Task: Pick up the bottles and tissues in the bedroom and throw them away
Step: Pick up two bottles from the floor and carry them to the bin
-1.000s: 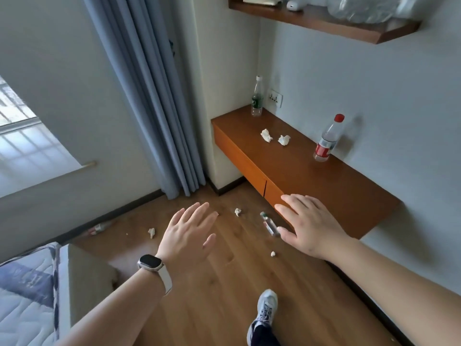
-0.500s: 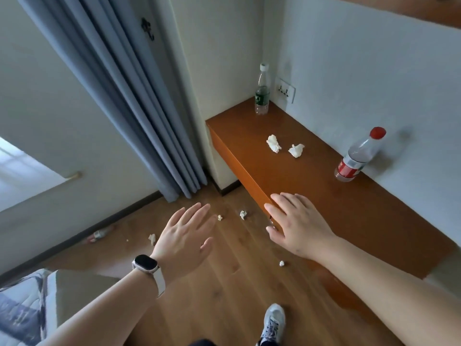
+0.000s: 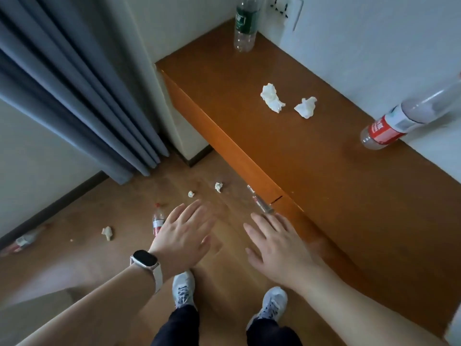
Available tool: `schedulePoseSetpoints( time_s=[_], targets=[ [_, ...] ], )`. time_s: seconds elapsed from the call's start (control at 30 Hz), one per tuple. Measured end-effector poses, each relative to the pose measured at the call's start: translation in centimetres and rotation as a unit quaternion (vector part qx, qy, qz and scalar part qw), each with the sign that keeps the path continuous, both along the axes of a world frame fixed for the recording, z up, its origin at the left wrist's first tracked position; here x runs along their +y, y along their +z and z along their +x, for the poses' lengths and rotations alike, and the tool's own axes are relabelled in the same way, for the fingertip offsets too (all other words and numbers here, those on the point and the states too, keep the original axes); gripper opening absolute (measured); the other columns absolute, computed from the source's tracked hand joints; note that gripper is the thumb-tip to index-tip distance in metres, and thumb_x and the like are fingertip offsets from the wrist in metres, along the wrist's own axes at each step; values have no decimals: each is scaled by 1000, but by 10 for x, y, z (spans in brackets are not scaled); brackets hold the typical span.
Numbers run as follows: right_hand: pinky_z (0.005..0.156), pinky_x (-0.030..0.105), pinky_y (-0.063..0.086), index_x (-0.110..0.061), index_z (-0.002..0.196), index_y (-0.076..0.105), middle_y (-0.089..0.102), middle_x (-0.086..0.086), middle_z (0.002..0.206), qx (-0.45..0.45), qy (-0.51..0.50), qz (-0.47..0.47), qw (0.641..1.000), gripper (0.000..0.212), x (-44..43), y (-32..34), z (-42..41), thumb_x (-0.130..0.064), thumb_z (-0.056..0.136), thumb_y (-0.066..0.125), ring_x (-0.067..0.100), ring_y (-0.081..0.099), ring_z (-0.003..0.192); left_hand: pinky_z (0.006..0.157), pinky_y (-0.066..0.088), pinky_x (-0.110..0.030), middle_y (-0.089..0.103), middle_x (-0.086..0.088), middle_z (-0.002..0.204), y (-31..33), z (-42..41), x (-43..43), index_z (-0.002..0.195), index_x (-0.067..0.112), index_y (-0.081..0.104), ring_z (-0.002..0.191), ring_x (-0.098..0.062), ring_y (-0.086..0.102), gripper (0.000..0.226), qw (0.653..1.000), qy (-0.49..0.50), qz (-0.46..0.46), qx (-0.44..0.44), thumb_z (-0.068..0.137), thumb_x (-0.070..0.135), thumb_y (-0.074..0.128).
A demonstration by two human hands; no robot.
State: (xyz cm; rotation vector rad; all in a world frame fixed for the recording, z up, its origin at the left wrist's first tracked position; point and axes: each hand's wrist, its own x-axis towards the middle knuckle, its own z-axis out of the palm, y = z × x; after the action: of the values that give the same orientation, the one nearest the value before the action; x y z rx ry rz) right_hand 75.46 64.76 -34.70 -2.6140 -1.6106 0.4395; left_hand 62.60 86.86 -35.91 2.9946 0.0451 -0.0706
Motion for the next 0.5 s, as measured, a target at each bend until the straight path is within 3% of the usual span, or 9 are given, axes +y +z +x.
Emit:
schedulePoseSetpoints(
  time_s=[0.13,0.3,0.5],
  targets=[
    [100,50,42,-22,132,54,50,6,138,27,-42,-22,999,52,12,-120,5,-50,89,43,27,49,122,98,47,-50,58,-9,132,-116,19,12,130,19,57,125,-31,52,48,1000,-10,-15,11,85,36,50],
    [96,46,41,-20,126,56,51,6,134,-5,-85,-70,994,51,-8,-289,31,-48,86,45,28,49,118,98,44,-47,56,-11,135,-291,54,6,132,19,54,124,-30,53,56,998,-57,-22,17,79,32,67],
    [93,45,41,-22,132,51,50,4,138,-44,-138,-128,981,49,-54,-452,68,-47,90,46,27,49,120,98,44,-46,57,-13,133,-477,99,4,133,17,53,123,-32,54,50,991,-126,7,48,86,34,55]
  ],
)
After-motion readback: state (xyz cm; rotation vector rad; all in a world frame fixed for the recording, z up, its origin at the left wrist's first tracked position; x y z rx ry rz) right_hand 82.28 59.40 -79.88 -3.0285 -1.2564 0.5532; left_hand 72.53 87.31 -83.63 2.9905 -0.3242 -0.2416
